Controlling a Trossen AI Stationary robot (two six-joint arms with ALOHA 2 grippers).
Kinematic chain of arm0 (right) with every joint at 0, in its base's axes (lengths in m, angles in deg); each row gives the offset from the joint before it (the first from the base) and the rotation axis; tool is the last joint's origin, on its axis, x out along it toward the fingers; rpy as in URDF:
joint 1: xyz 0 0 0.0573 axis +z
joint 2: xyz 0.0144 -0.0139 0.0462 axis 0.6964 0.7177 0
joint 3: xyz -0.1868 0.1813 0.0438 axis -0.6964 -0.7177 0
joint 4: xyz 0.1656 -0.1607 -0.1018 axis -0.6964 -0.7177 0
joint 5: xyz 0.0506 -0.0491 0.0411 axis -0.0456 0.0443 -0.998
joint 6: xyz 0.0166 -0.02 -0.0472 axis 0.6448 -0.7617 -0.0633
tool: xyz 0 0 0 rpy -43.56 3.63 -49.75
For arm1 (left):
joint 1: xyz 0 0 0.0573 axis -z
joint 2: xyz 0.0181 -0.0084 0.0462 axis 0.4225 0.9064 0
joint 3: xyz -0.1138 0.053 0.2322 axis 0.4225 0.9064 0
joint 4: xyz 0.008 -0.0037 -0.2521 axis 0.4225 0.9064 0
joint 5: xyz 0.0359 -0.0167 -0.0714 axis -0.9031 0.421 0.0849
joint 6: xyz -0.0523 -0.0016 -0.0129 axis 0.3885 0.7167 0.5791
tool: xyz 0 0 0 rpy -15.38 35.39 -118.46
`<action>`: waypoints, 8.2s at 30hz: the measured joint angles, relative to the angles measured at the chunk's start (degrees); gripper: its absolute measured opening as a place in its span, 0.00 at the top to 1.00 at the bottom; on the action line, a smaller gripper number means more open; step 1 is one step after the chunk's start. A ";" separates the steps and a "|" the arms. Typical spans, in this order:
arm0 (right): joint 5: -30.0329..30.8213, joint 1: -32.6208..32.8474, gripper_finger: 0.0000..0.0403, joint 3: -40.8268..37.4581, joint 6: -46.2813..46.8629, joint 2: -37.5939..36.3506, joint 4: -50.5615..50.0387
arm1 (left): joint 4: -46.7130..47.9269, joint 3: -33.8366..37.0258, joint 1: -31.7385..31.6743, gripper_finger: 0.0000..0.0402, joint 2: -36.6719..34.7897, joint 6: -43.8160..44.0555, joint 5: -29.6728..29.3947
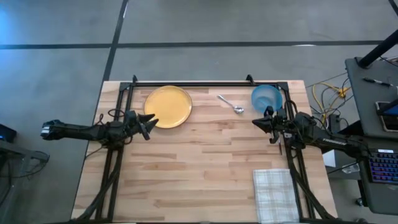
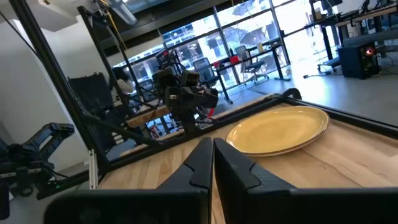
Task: Set table place
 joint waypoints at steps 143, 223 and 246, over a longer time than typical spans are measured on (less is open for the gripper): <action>15.05 0.00 0.98 1.05 26.35 12.19 30.56 | -43.19 -5.29 -0.03 0.94 13.01 -4.54 5.08; 7.45 -12.76 0.98 52.35 13.01 63.68 -25.31 | 45.99 -70.50 -66.77 1.00 91.31 -13.40 32.90; 5.50 -12.28 0.98 52.28 13.88 75.52 -27.00 | 43.55 -67.14 -56.68 1.00 90.70 -11.43 36.96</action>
